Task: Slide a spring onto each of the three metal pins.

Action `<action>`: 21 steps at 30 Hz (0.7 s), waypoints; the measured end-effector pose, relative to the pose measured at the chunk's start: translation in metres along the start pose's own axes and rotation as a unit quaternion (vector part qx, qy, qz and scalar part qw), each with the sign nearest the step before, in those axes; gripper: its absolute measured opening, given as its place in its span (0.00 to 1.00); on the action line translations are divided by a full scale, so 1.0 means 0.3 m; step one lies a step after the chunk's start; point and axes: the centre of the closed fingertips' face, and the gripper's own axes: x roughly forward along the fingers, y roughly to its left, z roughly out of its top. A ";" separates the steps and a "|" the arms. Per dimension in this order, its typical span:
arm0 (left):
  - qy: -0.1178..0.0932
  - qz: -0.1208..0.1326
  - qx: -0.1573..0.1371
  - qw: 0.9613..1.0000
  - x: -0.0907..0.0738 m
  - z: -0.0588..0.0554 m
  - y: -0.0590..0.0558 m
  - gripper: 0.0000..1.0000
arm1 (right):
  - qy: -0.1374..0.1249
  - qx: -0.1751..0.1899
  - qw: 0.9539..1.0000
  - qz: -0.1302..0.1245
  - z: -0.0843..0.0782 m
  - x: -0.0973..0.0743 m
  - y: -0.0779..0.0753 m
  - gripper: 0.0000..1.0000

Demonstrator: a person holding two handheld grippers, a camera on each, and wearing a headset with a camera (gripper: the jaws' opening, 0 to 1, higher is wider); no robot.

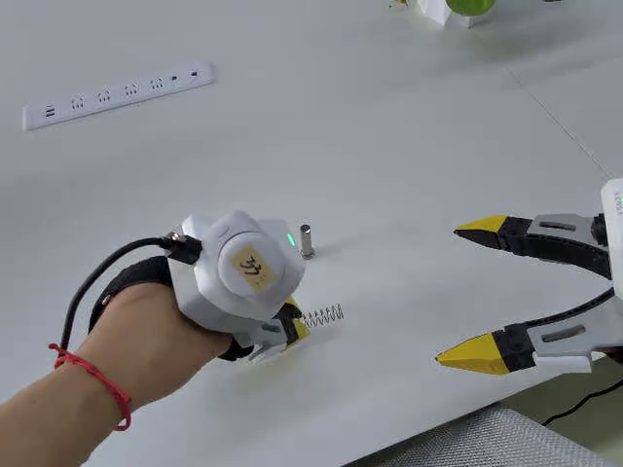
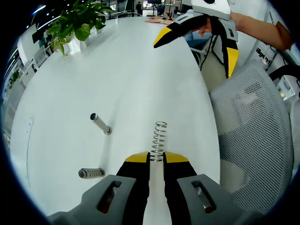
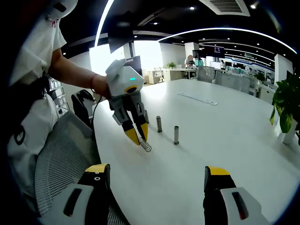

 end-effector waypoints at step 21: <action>-0.155 0.019 -0.015 0.988 -0.224 0.105 -0.047 0.06 | -0.006 -0.064 0.997 0.045 0.224 0.032 0.102 0.71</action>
